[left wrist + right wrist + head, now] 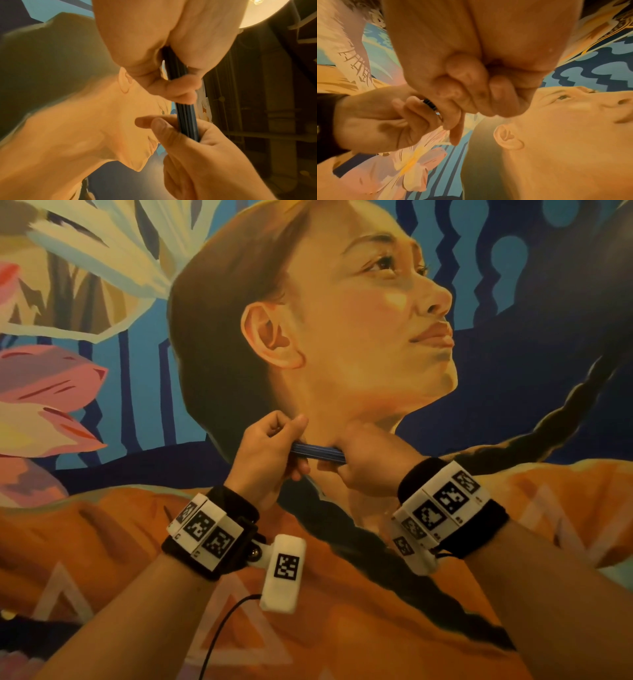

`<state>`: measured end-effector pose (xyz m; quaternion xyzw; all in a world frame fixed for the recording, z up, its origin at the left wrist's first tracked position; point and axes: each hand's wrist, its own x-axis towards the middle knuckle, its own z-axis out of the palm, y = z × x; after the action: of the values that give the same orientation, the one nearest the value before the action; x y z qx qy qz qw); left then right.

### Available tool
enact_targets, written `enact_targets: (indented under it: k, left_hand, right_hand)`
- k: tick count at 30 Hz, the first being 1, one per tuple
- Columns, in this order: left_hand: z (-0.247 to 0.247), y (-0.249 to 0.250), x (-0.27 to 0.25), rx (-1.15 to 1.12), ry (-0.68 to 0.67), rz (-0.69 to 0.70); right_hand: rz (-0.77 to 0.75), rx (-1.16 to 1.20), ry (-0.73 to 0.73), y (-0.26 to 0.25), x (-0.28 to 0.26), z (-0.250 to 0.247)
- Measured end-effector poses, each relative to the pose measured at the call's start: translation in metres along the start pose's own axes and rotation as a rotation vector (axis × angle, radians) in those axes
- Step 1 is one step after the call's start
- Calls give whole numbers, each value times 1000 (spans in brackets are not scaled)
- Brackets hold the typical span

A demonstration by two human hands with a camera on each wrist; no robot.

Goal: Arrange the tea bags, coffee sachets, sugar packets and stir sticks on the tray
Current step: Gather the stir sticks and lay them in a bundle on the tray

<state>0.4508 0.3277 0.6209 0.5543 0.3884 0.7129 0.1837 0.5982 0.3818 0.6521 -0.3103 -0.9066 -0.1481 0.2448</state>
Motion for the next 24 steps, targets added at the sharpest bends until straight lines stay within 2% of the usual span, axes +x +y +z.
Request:
enact_targets:
  k: [2,3,7,11,13,14,16,19,20,22,24]
  left_hand:
    - [0,0,1,-33,11,-31]
    - [0,0,0,-24,25,-15]
    - [5,0,-4,-14,71,77]
    - [9,4,-3,-2,52,121]
    - [9,4,-3,23,33,129]
    - [8,3,-3,43,32,136]
    - [7,0,-4,108,50,159]
    - [4,-9,-4,239,69,209]
    - [2,-13,-5,259,68,216]
    - [0,-20,-7,272,75,215]
    - [-4,-29,-11,250,108,191]
  right_hand:
    - [-19,-18,72,2,-3,5]
    - [-34,46,92,4,-4,7]
    - [-115,690,202,12,-4,20]
    - [-138,984,336,8,-9,38]
    - [-121,1078,316,6,-10,41]
    - [-101,1070,285,6,-10,41]
    - [-21,878,169,5,-10,35]
    - [203,589,-148,-1,-12,28]
    - [237,471,-190,-4,-13,26]
    - [243,273,-184,-10,-16,28]
    - [258,242,-161,-17,-20,31]
